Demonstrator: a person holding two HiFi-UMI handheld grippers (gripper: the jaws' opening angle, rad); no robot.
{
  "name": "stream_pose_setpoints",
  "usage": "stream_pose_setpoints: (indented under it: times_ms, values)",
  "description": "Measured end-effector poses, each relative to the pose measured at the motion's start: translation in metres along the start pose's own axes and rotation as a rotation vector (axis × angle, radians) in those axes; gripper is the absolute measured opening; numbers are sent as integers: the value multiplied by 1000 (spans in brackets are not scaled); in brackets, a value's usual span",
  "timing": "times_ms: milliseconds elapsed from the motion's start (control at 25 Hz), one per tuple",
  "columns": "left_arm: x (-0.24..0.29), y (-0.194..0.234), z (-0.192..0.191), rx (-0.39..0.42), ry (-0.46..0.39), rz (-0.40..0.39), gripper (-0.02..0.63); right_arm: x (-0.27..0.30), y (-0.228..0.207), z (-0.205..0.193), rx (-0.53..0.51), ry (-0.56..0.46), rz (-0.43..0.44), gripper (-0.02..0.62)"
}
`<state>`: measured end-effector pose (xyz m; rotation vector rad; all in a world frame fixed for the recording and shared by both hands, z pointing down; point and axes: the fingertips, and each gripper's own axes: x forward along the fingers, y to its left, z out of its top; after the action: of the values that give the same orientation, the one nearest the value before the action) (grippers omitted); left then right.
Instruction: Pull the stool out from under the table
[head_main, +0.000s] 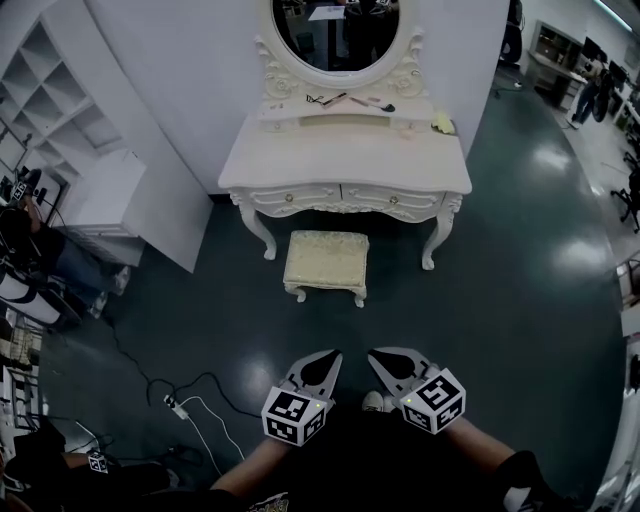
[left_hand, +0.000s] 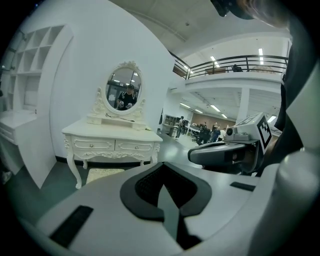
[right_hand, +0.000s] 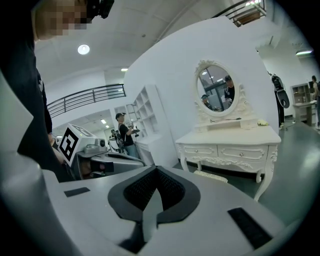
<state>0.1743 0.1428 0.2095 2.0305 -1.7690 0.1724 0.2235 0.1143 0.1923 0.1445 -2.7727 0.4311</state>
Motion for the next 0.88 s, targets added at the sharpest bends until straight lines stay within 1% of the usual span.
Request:
stream_pose_setpoints:
  times_ms: [200,400,520,680,880]
  values:
    - [-1,-2,-1,-20,-22,6,8,-4,-2,2,-15,3,-13,27]
    - [-5,-5,-3,-20,-29,13,8,-9,-9,6,18,-17,-28,28]
    - [-8,-5,-3,-20,-28,20,8,-10,-6,5,17,-19,-27,28]
    - [-13,-1,-3,-12,-37,40,8,-13,-5,2,22,-26,-33,28]
    - [-20,6,3,-24,-56,63,8,-15,-5,5,24,-34,-45,26]
